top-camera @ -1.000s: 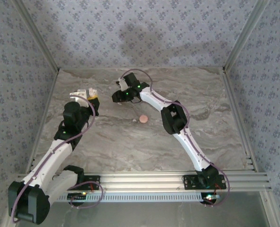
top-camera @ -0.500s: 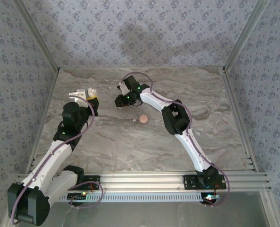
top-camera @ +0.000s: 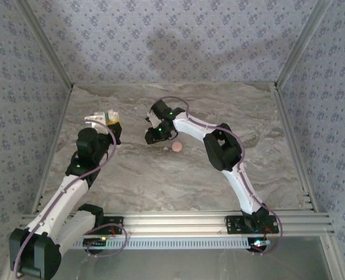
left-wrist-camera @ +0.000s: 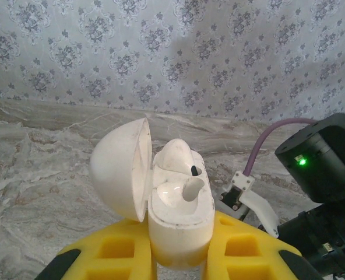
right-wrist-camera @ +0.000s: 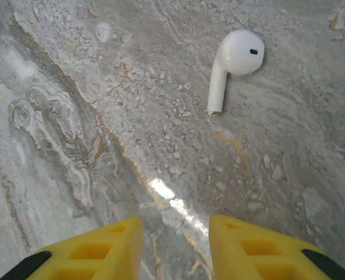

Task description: Insert the wireless bluetooth earbuds into the charging case

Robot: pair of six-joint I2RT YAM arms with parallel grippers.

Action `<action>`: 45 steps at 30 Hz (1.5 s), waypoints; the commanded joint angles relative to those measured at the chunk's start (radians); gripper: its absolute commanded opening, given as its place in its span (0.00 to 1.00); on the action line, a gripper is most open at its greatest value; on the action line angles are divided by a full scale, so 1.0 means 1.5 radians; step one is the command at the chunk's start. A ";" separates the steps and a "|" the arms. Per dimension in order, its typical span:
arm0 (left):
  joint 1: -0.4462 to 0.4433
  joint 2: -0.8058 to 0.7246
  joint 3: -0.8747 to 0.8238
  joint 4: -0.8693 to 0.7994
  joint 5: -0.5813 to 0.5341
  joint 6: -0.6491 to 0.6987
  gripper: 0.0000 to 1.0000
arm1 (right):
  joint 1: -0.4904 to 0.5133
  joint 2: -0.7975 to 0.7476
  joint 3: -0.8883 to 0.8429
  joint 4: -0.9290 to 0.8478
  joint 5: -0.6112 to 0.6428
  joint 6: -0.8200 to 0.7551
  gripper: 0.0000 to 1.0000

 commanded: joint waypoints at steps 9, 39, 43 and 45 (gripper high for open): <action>0.005 -0.014 0.007 -0.008 -0.018 0.000 0.14 | 0.010 0.059 0.204 -0.105 0.142 0.009 0.53; 0.019 -0.020 0.010 -0.019 -0.022 0.012 0.14 | 0.002 0.219 0.322 -0.005 0.134 -0.007 0.37; 0.020 -0.020 0.009 -0.020 -0.022 0.012 0.14 | 0.005 0.217 0.321 -0.031 0.139 -0.013 0.36; 0.020 -0.020 0.009 -0.021 -0.023 0.012 0.14 | 0.008 0.214 0.316 -0.043 0.142 -0.019 0.35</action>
